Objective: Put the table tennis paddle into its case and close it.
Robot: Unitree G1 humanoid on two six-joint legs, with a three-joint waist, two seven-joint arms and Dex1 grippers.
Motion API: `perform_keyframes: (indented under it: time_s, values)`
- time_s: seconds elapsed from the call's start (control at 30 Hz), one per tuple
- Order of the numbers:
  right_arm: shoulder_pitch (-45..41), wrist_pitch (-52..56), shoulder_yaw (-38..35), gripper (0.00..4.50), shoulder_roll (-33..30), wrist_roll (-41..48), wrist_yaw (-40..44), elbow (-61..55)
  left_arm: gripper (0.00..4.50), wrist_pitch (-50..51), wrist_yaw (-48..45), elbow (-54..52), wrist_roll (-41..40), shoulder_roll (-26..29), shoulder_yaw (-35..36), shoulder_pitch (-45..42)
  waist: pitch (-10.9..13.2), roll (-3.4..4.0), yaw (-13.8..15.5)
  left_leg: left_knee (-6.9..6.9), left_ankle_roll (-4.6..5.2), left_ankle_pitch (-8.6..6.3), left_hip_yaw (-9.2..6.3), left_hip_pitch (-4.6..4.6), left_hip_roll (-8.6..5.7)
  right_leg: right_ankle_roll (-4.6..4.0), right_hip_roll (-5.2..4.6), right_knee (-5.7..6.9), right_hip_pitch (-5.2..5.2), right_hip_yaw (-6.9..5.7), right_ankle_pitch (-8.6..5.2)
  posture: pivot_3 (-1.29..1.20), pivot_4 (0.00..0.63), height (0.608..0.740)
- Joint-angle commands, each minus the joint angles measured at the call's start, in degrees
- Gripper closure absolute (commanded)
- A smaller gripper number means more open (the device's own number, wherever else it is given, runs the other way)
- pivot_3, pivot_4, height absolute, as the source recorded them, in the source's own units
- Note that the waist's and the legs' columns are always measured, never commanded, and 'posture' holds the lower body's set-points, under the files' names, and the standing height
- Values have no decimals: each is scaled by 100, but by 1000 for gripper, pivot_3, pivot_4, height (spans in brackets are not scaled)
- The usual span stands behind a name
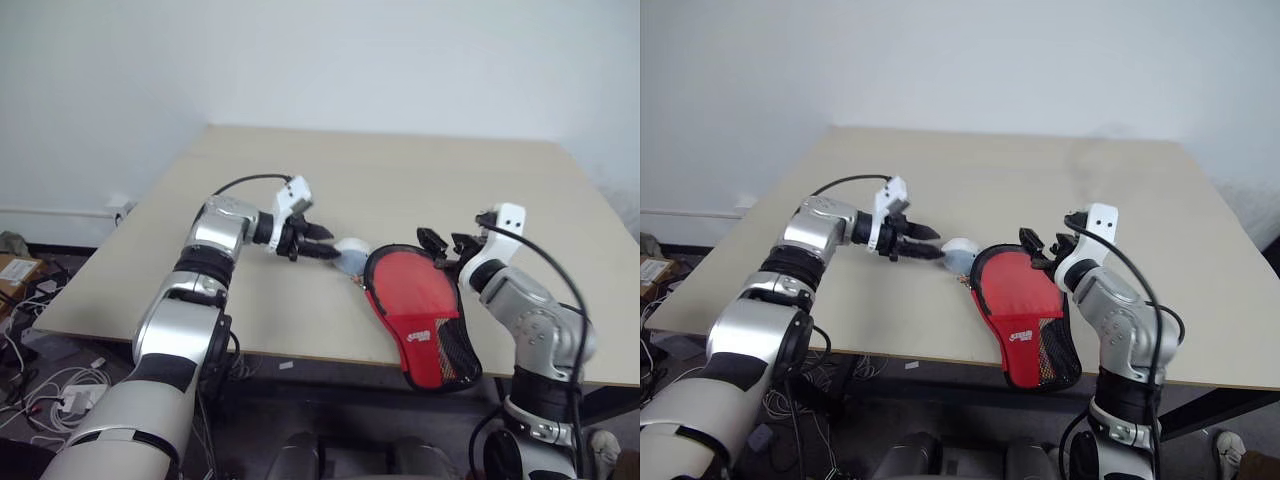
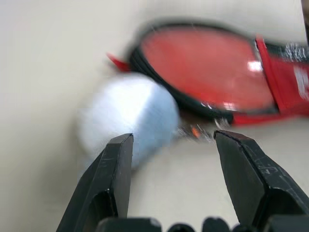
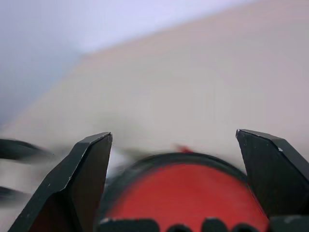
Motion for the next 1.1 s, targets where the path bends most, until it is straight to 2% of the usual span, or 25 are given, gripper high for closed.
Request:
perform_keyframes:
  time_s: [0.03,0.17,0.3,0.47,0.77,0.93,1.1]
  values:
    - [-26,-406,324,41,59,-333,-251,486,1708,411,186,217,-518,-188,516,-488,2,3,-6,0,0,0,0,-4,-1,0,-1,0,-2,0,0,0,0,740]
    - [69,-465,602,41,143,-388,-210,812,1708,431,779,545,-509,-482,673,-599,1,4,-15,1,0,0,0,0,-2,0,0,4,2,2,0,0,0,740]
    - [98,-618,724,41,219,-324,-148,645,1708,147,1223,862,-83,-770,339,-404,1,4,-22,1,0,0,-1,2,-1,0,2,6,2,2,0,0,0,740]
    - [26,-863,686,41,253,-135,-15,254,1708,30,1754,1137,122,-802,311,-241,2,4,-18,0,0,0,-1,2,-1,0,3,6,0,3,0,0,0,740]
    - [640,-848,1504,41,-259,-458,420,503,1708,129,1524,1234,443,-863,91,150,-1,1,-13,3,0,0,-1,8,-5,0,-1,3,14,1,0,0,0,740]
    - [827,-906,1673,41,-381,-578,461,628,1708,355,1666,1235,403,-985,161,309,-14,-8,-7,2,-1,0,-4,32,-4,0,0,1,33,-2,0,0,0,740]
    - [742,-913,1592,41,-349,-764,234,971,1708,-330,1705,1004,311,-1015,271,271,-41,-34,7,4,-2,-1,-8,44,-4,0,-1,-4,49,-7,0,0,0,740]
